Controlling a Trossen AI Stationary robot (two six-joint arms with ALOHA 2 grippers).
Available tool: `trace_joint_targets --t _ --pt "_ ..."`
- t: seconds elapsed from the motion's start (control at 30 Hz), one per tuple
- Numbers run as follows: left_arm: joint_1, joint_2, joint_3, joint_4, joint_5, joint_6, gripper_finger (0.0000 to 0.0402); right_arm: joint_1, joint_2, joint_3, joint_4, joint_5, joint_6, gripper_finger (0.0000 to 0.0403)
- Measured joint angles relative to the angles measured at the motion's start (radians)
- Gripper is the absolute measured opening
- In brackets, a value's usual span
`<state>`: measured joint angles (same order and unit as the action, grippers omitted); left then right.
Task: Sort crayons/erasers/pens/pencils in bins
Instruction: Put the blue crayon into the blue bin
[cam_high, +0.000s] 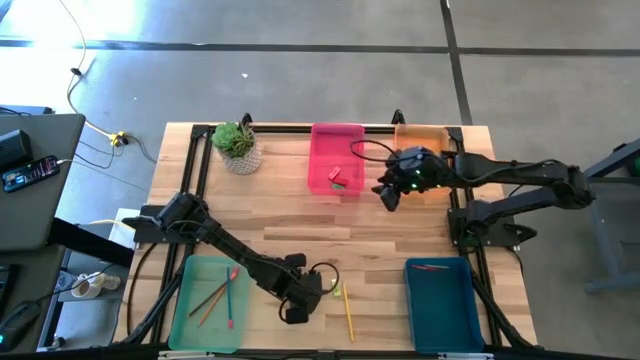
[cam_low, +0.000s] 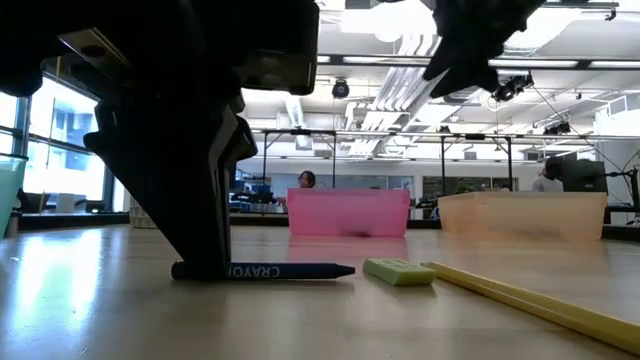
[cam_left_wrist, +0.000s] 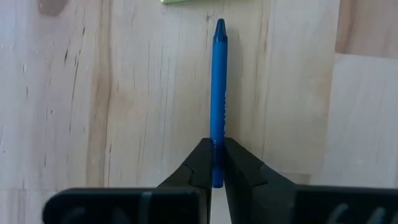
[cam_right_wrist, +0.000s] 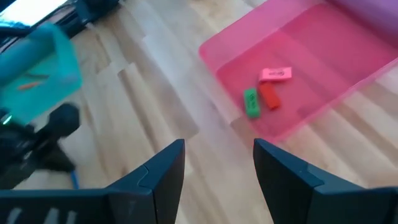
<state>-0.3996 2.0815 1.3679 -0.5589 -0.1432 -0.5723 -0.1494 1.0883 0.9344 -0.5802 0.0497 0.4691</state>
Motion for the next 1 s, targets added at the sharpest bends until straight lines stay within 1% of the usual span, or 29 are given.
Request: trace_joint_targets --t 0.2,0.33,0.53,0.63,0.77,1.0 --pt "0.0 0.001 -0.001 0.002 0.023 -0.005 0.0009 0.108 -0.051 0.0 -0.072 -0.009 0.03 0.0181" --pt "0.0 -0.01 -0.002 0.004 0.025 -0.018 0.0003 0.206 -0.051 0.0 -0.084 -0.033 0.055 0.0181" --pt "0.005 -0.039 -0.006 0.027 0.043 -0.015 0.0002 0.331 -0.049 0.0 -0.083 -0.031 0.058 0.0181" --pt "0.008 -0.064 -0.005 0.07 0.064 -0.001 0.0001 0.378 -0.048 0.0 -0.083 -0.005 0.058 0.0181" --pt "0.013 -0.08 -0.006 0.111 0.062 0.001 0.0001 0.424 -0.048 0.0 -0.081 0.006 0.057 0.0181" --pt "0.049 -0.134 -0.005 0.202 0.019 0.083 0.0001 0.508 -0.056 0.0 -0.044 0.006 0.048 0.0181"
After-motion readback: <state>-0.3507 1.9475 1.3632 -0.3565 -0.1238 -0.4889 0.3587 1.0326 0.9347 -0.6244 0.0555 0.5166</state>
